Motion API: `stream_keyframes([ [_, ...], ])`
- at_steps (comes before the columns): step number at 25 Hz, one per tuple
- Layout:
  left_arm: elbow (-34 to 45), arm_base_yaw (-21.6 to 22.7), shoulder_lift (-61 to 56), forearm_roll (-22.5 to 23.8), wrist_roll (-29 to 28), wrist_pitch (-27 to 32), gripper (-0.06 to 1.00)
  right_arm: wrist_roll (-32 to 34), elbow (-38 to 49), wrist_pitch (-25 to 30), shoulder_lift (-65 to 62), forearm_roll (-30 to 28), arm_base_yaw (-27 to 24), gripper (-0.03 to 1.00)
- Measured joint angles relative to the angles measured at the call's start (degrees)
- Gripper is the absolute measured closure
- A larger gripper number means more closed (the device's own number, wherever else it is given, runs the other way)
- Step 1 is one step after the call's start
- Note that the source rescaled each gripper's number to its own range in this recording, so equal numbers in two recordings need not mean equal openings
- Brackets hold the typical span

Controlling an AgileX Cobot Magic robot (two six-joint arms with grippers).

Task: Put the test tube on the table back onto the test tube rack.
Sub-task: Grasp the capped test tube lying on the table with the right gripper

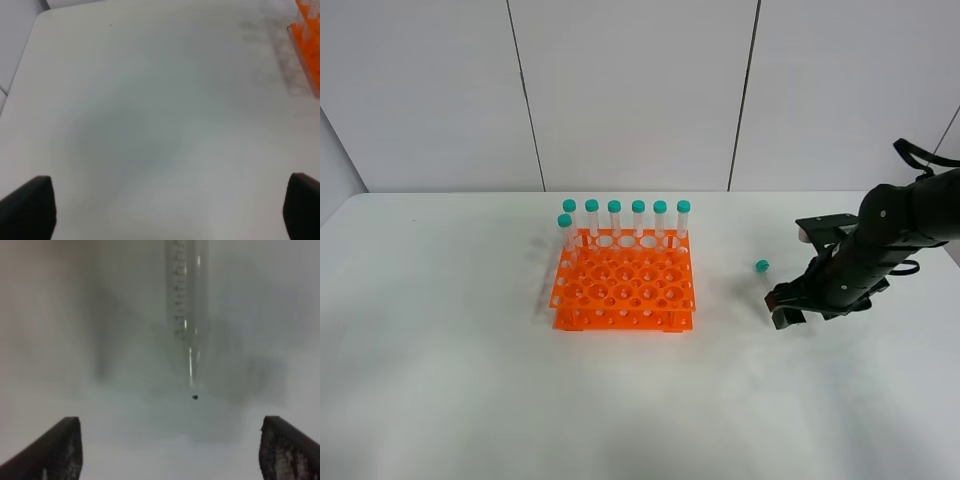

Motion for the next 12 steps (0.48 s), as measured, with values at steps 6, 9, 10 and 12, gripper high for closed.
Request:
stream_keyframes([
  [6, 0.06, 0.00, 0.00, 0.00, 0.00, 0.00, -0.05, 0.23, -10.66, 7.27, 5.47, -0.04, 0.00, 0.06],
  [9, 0.06, 0.00, 0.00, 0.33, 0.00, 0.00, -0.05, 0.58, -15.80, 12.24, 6.70, 0.01, 0.00, 0.06],
  [10, 0.06, 0.00, 0.00, 0.33, 0.00, 0.00, -0.05, 0.89, -17.45, 14.34, 7.04, -0.12, 0.00, 0.06],
  [12, 0.06, 0.00, 0.00, 0.00, 0.00, 0.00, -0.05, 2.04, -20.08, 18.53, 7.98, -0.73, 0.00, 0.06],
])
